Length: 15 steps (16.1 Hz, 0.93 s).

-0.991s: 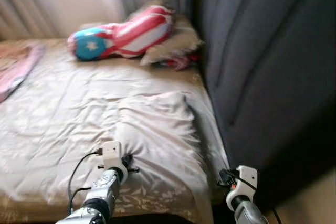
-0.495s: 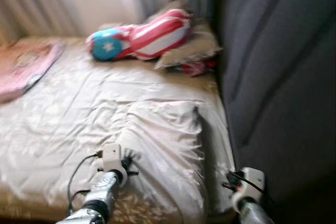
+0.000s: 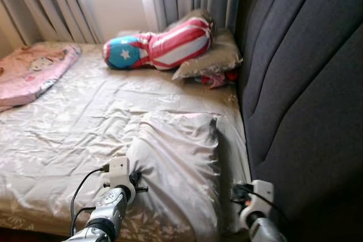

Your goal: Clean up the room

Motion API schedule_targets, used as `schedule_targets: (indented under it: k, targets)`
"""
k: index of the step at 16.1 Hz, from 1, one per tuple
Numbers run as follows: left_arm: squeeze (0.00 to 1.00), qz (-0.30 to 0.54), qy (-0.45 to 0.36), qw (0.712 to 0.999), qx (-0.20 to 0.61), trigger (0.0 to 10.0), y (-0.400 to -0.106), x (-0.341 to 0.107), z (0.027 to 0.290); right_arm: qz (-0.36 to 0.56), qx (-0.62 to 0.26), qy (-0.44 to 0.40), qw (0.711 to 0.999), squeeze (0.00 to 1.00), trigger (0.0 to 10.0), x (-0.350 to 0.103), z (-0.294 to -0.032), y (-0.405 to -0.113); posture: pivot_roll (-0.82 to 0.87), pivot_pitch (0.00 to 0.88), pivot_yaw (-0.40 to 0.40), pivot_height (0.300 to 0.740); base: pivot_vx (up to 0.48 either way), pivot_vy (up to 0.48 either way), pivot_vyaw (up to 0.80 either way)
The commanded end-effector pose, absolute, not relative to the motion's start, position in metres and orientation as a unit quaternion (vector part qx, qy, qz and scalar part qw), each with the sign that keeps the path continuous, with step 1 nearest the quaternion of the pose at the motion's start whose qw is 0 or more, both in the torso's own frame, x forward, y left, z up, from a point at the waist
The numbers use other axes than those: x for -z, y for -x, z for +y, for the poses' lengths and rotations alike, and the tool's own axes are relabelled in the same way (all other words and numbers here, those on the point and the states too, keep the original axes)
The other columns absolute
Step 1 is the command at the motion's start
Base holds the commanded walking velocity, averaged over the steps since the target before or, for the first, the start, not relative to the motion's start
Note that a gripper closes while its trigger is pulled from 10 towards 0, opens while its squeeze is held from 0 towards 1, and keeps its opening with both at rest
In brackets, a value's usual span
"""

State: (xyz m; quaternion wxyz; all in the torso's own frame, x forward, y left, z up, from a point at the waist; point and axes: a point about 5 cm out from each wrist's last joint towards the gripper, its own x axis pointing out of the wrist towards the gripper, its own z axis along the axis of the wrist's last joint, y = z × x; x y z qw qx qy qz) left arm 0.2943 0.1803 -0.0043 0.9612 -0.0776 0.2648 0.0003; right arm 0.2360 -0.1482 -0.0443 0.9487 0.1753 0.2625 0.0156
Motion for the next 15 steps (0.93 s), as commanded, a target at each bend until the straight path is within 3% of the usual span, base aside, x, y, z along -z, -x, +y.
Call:
schedule_targets:
  k: [1, 4, 9, 15]
  targets:
    - [0.00, 0.239, 0.072, 0.968, 0.012, 10.0, -0.3042, -0.0069, 0.1789, 0.269, -0.016, -0.173, 0.947, 0.00, 10.0, 0.0454, -0.1483, -0.2354, -0.02, 0.000, 0.014, 0.740, 0.000, 0.000, 0.00]
    - [0.00, 0.242, 0.078, 0.967, 0.009, 10.0, -0.3034, -0.0058, 0.1792, 0.265, -0.013, -0.177, 0.948, 0.00, 10.0, 0.0445, -0.1488, -0.2363, -0.02, 0.000, 0.014, 0.740, 0.000, 0.000, 0.00]
    - [0.00, 0.246, 0.077, 0.966, 0.012, 10.0, -0.3024, -0.0045, 0.1779, 0.267, -0.006, -0.177, 0.947, 0.00, 10.0, 0.0448, -0.1515, -0.2361, -0.02, 0.000, 0.012, 0.740, 0.000, 0.463, 0.00]
    - [0.00, 0.248, 0.070, 0.966, 0.013, 10.0, -0.3011, -0.0034, 0.1787, 0.262, 0.012, -0.175, 0.949, 0.00, 10.0, 0.0426, -0.1552, -0.2394, -0.02, 0.000, 0.016, 0.740, 0.000, 0.000, 0.00]
